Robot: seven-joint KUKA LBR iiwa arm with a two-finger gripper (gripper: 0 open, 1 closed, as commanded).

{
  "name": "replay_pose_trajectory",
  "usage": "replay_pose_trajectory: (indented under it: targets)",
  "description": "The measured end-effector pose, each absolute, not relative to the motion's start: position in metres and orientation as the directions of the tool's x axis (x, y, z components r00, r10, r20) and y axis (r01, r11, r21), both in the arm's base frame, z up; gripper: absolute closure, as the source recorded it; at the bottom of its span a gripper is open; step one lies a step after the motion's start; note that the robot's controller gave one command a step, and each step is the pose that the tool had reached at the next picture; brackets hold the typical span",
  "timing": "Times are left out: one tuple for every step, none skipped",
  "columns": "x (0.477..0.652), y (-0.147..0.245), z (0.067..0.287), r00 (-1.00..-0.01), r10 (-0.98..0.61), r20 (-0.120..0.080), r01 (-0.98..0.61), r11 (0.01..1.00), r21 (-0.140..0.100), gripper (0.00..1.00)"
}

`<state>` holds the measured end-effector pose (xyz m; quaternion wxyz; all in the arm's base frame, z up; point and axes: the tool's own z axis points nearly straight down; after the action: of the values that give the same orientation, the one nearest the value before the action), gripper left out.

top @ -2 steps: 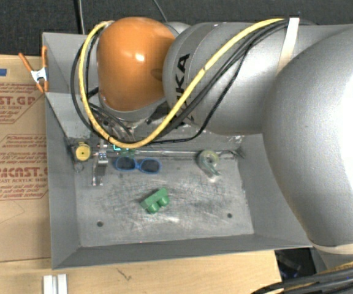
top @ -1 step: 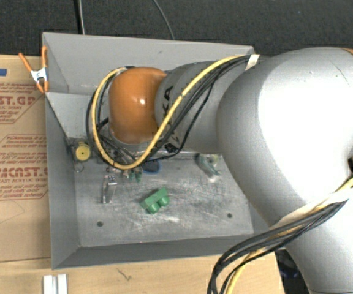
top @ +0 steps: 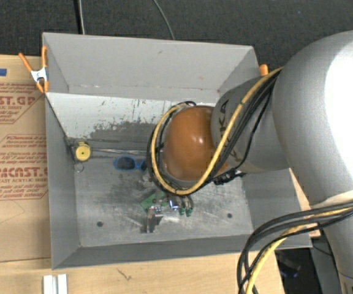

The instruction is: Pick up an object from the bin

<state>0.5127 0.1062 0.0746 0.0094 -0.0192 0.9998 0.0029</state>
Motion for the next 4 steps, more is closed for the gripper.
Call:
replay_pose_trajectory:
  targets:
    - [0.511, 0.109, 0.075, -0.999, -0.042, -0.005, -0.042, 0.999, 0.004, 1.0]
    - [0.511, 0.108, 0.073, -0.999, -0.042, -0.005, -0.042, 0.999, 0.003, 0.0]
    - [0.517, 0.046, 0.075, -0.984, -0.176, -0.007, -0.176, 0.984, 0.0, 0.0]
    - [0.517, 0.047, 0.077, -0.984, -0.177, -0.006, -0.177, 0.984, 0.001, 1.0]
